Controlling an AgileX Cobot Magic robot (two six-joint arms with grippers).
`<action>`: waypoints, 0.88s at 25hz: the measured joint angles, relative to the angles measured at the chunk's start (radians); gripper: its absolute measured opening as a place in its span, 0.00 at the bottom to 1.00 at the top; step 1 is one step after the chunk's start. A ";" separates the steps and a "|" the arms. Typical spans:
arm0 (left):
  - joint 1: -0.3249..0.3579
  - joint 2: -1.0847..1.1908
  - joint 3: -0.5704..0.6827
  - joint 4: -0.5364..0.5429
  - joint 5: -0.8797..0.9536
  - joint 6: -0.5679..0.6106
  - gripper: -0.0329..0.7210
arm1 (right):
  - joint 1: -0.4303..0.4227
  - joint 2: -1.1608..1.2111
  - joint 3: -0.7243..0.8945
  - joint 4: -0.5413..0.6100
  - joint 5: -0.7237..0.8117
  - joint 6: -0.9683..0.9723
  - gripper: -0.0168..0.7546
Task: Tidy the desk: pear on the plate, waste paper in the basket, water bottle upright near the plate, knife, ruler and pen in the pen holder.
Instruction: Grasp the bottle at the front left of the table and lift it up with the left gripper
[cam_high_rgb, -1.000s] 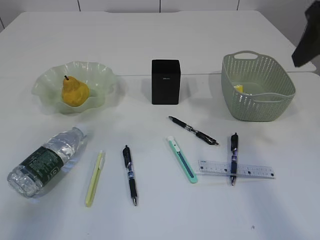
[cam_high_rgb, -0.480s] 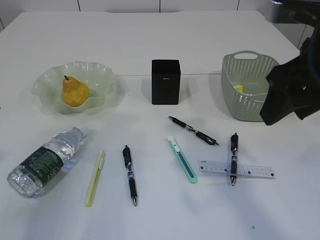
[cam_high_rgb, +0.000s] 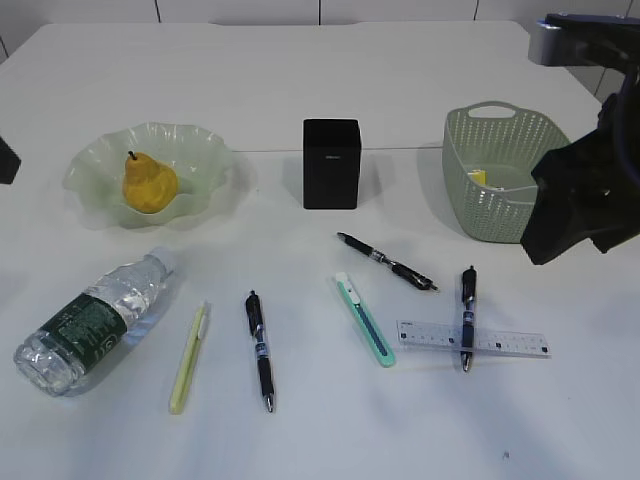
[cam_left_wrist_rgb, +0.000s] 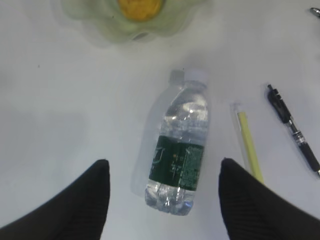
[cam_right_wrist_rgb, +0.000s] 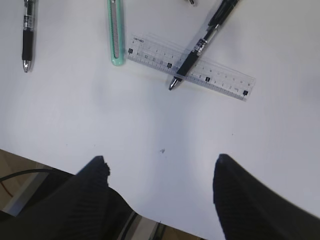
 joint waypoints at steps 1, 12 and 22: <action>-0.010 0.009 -0.015 0.005 0.000 0.000 0.69 | 0.000 0.000 0.000 0.000 -0.003 0.000 0.65; -0.080 0.207 -0.150 0.035 0.068 0.000 0.76 | 0.000 0.000 0.000 -0.032 -0.015 0.000 0.65; -0.080 0.414 -0.246 0.055 0.107 0.000 0.79 | 0.000 0.000 0.000 -0.035 -0.041 0.000 0.65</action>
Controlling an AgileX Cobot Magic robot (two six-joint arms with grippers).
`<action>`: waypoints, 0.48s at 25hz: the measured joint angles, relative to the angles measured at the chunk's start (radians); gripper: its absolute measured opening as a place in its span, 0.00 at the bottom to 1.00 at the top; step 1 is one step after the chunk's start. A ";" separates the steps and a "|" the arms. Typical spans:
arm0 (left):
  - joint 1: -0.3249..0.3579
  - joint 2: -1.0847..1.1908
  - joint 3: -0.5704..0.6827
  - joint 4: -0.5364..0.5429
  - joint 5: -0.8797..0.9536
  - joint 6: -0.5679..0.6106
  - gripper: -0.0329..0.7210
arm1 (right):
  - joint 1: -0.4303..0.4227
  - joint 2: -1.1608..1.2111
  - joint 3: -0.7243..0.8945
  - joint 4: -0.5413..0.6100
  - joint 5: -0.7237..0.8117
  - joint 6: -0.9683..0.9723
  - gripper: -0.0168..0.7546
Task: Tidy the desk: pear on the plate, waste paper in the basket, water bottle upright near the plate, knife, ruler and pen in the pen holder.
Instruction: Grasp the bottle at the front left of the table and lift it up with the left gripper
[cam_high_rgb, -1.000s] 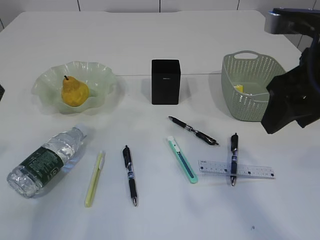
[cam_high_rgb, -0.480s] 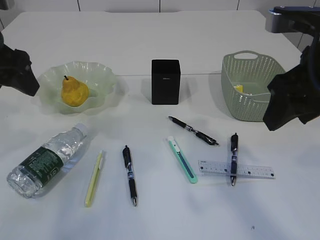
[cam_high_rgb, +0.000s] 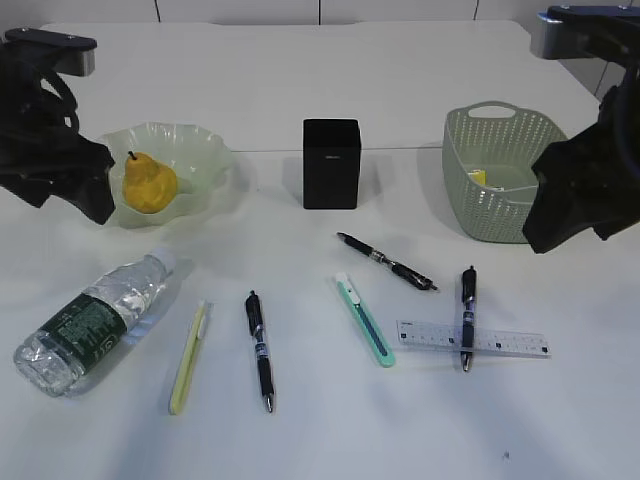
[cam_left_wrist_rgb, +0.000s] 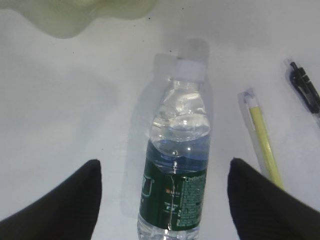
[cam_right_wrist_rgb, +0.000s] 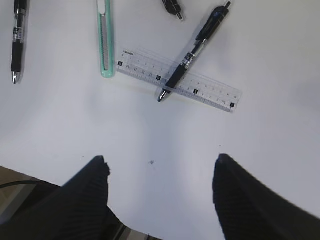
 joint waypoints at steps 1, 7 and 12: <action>0.000 0.020 -0.006 0.010 0.000 0.005 0.79 | 0.000 0.000 0.000 -0.001 -0.003 0.000 0.65; -0.010 0.115 -0.010 0.010 -0.005 0.044 0.79 | 0.000 0.000 0.000 -0.002 -0.006 -0.002 0.65; -0.057 0.163 -0.014 0.010 -0.022 0.083 0.79 | 0.000 0.011 0.000 -0.002 -0.008 -0.006 0.65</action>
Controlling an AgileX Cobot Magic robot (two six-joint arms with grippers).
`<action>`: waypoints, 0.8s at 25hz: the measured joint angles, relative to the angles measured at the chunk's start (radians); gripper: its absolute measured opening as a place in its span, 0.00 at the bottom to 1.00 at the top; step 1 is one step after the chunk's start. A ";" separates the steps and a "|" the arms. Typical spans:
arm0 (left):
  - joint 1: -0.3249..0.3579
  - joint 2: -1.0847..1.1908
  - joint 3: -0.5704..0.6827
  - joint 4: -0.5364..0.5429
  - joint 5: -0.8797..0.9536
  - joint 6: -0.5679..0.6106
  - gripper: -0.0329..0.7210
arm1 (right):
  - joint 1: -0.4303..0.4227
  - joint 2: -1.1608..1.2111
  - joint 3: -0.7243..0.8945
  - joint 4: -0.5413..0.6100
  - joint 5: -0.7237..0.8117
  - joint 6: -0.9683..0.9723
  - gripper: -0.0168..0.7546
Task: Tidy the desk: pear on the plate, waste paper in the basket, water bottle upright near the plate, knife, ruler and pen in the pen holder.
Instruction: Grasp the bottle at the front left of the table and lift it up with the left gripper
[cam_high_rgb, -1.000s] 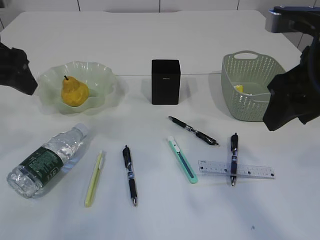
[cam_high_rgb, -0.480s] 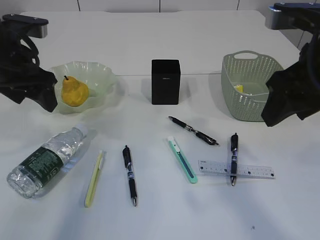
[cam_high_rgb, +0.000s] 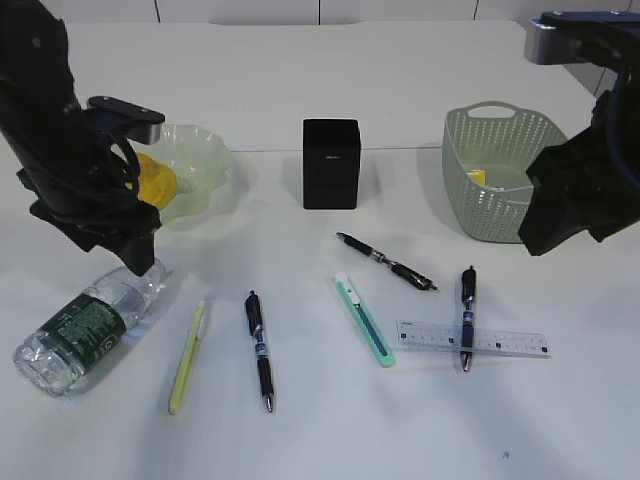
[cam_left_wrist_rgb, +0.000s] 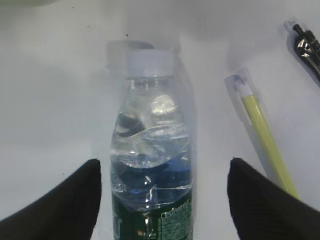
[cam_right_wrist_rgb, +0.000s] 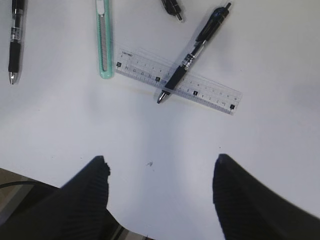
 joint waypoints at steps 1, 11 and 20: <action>-0.007 0.015 0.000 0.000 -0.004 0.003 0.79 | 0.000 0.002 0.000 0.000 0.000 -0.003 0.65; -0.011 0.099 -0.006 0.027 -0.017 -0.002 0.86 | 0.000 0.012 0.000 0.000 0.000 -0.012 0.65; -0.011 0.156 -0.006 0.051 -0.022 -0.002 0.85 | 0.000 0.012 0.000 0.000 0.000 -0.014 0.65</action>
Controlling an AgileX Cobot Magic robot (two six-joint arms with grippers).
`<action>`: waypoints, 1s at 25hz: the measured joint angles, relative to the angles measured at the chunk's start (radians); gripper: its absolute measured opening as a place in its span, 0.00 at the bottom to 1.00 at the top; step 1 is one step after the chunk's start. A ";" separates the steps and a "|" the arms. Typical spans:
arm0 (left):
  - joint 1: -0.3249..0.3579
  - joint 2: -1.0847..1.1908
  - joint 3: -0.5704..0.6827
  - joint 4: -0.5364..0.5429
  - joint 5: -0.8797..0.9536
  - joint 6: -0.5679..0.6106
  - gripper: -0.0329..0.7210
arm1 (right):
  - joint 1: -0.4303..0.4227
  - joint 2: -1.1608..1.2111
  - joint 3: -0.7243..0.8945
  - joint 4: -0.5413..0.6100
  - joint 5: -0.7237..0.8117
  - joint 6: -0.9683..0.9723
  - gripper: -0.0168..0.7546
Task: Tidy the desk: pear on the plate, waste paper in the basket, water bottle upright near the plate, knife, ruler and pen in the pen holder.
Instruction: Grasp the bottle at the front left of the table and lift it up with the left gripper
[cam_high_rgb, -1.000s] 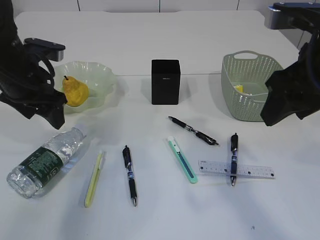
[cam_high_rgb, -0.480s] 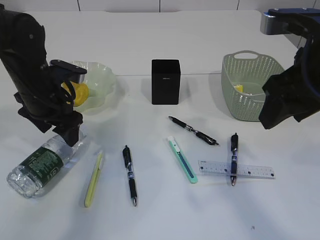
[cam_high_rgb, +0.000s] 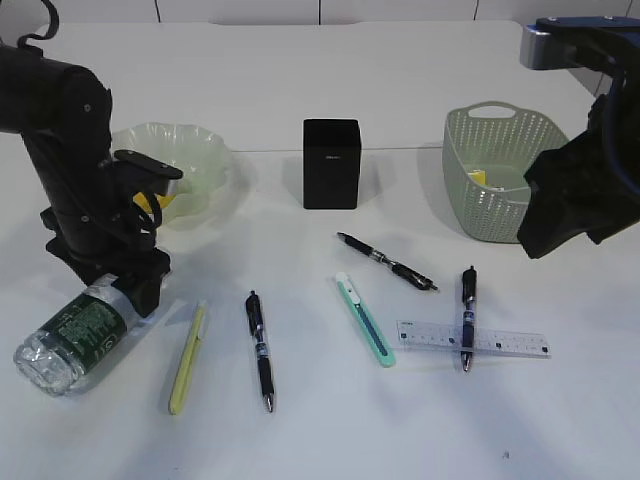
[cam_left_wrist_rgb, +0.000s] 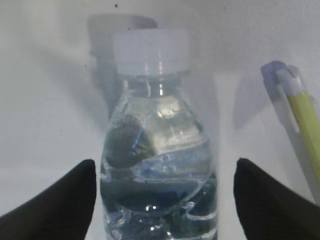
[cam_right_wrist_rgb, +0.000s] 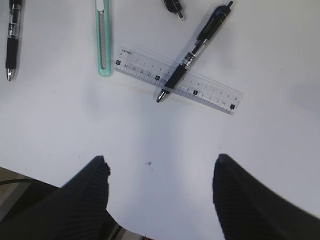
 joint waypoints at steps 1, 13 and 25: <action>0.000 0.005 0.000 0.000 0.000 0.000 0.85 | 0.000 0.000 0.000 0.000 0.000 0.000 0.65; 0.000 0.041 0.000 -0.019 -0.021 0.000 0.72 | 0.000 0.000 0.000 0.000 0.008 -0.002 0.65; 0.000 0.041 -0.002 -0.002 -0.011 0.000 0.55 | 0.000 0.000 0.000 0.000 0.017 -0.002 0.65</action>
